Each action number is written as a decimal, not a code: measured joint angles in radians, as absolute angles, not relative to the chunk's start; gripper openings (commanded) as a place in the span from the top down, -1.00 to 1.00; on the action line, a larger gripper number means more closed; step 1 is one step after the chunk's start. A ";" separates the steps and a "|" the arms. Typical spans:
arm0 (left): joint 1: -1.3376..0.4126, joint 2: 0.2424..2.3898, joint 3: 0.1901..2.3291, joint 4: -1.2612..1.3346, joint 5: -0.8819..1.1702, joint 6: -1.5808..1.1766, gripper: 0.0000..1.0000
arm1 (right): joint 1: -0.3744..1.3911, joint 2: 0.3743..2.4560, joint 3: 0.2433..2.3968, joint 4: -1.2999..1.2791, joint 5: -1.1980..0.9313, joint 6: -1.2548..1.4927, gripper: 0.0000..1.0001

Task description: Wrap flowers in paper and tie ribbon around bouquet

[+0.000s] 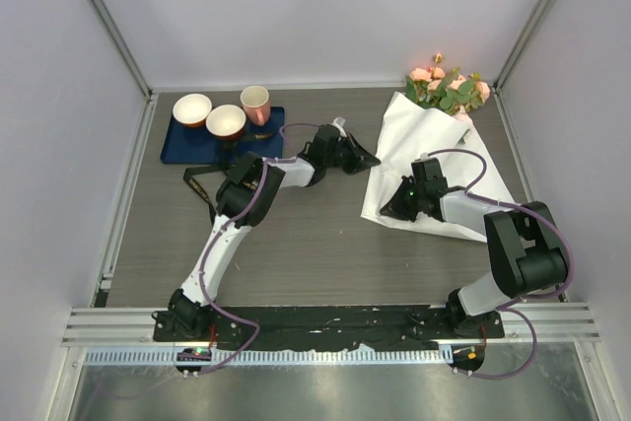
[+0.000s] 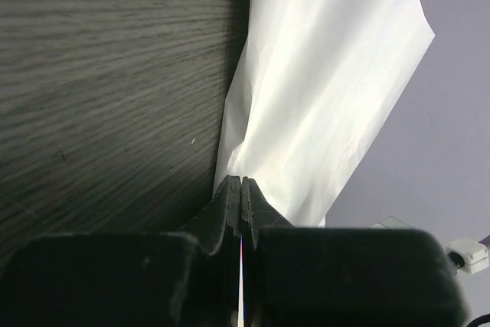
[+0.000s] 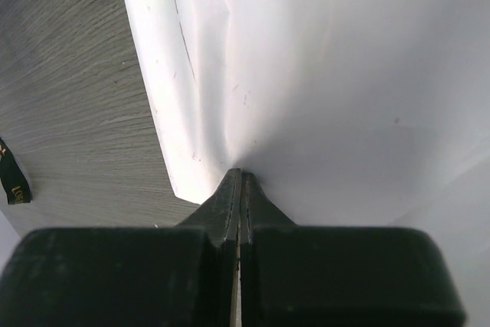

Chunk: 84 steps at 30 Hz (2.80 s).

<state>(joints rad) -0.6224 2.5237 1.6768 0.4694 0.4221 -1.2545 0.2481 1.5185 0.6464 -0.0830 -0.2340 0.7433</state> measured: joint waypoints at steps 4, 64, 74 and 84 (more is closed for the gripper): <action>-0.624 2.532 1.731 0.385 0.392 -1.252 1.00 | 0.248 1.519 0.648 -0.086 -0.233 0.743 1.00; -0.788 2.170 1.458 0.028 0.480 -0.846 0.91 | 0.210 1.501 0.716 -0.228 -0.158 0.679 0.99; -0.795 2.209 1.460 0.037 0.472 -0.827 0.71 | 0.167 1.390 0.661 -0.282 -0.112 0.683 0.98; -0.853 2.246 1.560 0.041 0.476 -0.829 0.73 | 0.128 1.390 0.631 -0.295 -0.100 0.683 0.98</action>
<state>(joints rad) -0.8528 2.2456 1.5597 0.0406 0.4759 -0.8288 0.1284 1.3903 0.6312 -0.2955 -0.1001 0.6834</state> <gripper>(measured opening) 0.194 0.027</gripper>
